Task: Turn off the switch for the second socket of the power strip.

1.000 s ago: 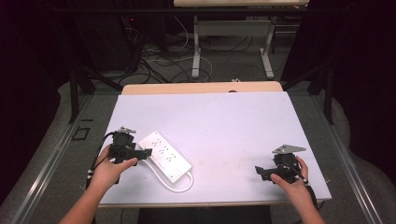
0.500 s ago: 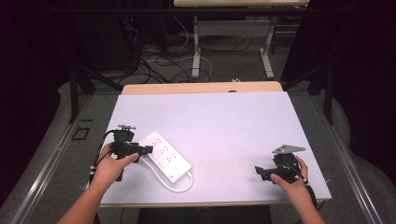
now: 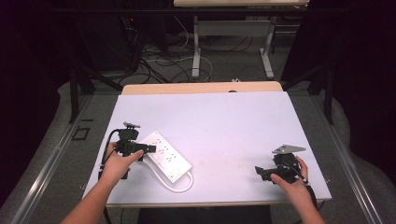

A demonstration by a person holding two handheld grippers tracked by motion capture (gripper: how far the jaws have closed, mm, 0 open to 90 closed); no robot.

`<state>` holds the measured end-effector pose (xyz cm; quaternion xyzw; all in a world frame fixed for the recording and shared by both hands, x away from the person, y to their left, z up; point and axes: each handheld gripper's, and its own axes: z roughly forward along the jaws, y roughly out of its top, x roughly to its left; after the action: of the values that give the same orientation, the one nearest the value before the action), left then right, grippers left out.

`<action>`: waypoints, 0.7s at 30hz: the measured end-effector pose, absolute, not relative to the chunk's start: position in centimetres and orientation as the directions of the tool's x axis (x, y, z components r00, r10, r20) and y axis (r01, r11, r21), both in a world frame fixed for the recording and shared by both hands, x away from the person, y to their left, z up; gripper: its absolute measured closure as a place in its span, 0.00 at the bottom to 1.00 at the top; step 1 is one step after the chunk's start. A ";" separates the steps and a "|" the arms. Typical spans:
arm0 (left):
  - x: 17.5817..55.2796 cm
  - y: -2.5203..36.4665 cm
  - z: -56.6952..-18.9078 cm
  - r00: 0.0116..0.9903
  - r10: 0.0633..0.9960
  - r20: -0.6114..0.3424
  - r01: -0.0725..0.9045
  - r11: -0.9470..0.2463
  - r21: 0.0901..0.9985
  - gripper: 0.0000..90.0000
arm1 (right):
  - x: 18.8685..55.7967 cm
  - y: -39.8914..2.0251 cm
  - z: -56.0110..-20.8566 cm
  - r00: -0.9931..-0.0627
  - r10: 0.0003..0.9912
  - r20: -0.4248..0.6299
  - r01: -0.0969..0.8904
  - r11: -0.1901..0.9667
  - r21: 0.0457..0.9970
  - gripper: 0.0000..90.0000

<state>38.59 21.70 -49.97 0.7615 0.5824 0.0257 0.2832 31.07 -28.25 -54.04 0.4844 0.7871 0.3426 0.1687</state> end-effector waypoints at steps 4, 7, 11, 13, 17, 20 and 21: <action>38.8 21.5 -50.2 0.303 0.906 -0.297 0.883 -0.150 0.445 0.52 | 31.1 -28.2 -54.1 -0.476 0.877 0.066 0.646 0.298 0.702 0.09; 38.8 21.5 -50.3 0.295 0.905 -0.305 0.888 -0.142 0.437 0.60 | 31.1 -28.3 -54.1 -0.476 0.877 0.066 0.647 0.298 0.702 0.09; 38.9 21.4 -50.3 0.290 0.906 -0.310 0.898 -0.146 0.415 0.67 | 31.1 -28.3 -54.1 -0.476 0.877 0.070 0.648 0.296 0.701 0.09; 39.0 21.2 -50.5 0.284 0.910 -0.302 0.894 -0.138 0.426 0.70 | 31.1 -28.3 -54.1 -0.476 0.877 0.069 0.648 0.297 0.702 0.09; 39.1 21.2 -50.6 0.285 0.909 -0.304 0.899 -0.143 0.414 0.77 | 31.1 -28.3 -54.1 -0.476 0.877 0.071 0.650 0.296 0.700 0.09; 39.1 21.1 -50.7 0.285 0.910 -0.303 0.901 -0.146 0.409 0.81 | 31.1 -28.3 -54.1 -0.477 0.876 0.071 0.649 0.296 0.701 0.09; 39.2 21.1 -50.8 0.287 0.911 -0.298 0.899 -0.149 0.411 0.82 | 31.1 -28.3 -54.1 -0.477 0.876 0.073 0.649 0.295 0.701 0.09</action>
<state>39.15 21.06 -50.77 0.7577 0.5971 0.0109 0.2629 31.12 -28.25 -54.14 0.4842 0.7875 0.3437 0.1649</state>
